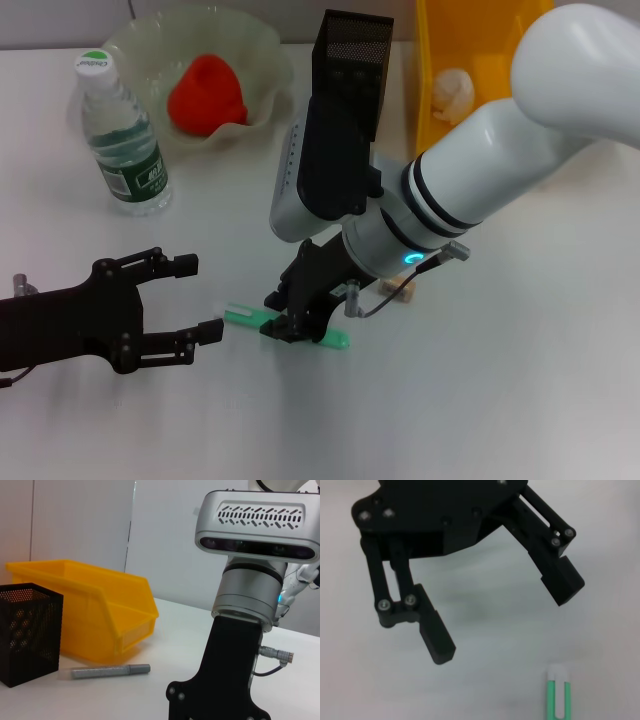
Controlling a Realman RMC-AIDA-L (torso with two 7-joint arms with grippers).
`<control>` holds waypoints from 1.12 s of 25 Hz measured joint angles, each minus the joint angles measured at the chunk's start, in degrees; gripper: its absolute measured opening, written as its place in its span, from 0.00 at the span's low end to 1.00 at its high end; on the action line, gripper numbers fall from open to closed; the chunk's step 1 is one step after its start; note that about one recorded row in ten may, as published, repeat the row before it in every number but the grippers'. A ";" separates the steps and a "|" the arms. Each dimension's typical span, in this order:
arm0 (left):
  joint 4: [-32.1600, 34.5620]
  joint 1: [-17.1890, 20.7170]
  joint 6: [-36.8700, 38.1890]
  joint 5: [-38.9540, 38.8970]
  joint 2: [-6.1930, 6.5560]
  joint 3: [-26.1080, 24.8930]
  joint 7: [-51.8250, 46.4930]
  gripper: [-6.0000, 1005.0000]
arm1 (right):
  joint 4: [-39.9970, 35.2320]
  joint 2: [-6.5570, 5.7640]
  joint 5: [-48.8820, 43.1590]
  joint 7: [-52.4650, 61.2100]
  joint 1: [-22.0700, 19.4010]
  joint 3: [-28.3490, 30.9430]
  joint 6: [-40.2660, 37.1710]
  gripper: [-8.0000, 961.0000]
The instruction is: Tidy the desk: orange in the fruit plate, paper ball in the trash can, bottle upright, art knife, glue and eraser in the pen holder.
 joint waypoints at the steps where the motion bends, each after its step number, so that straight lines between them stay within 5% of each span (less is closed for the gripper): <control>1: 0.00 0.00 -0.01 0.00 0.00 0.00 0.00 0.86 | 0.02 0.00 0.00 -0.01 0.00 -0.01 0.06 0.26; 28: 0.00 -0.06 -0.01 0.00 -0.05 -0.53 0.00 0.86 | 0.34 -0.01 -0.01 -0.11 -0.32 1.07 -0.30 0.18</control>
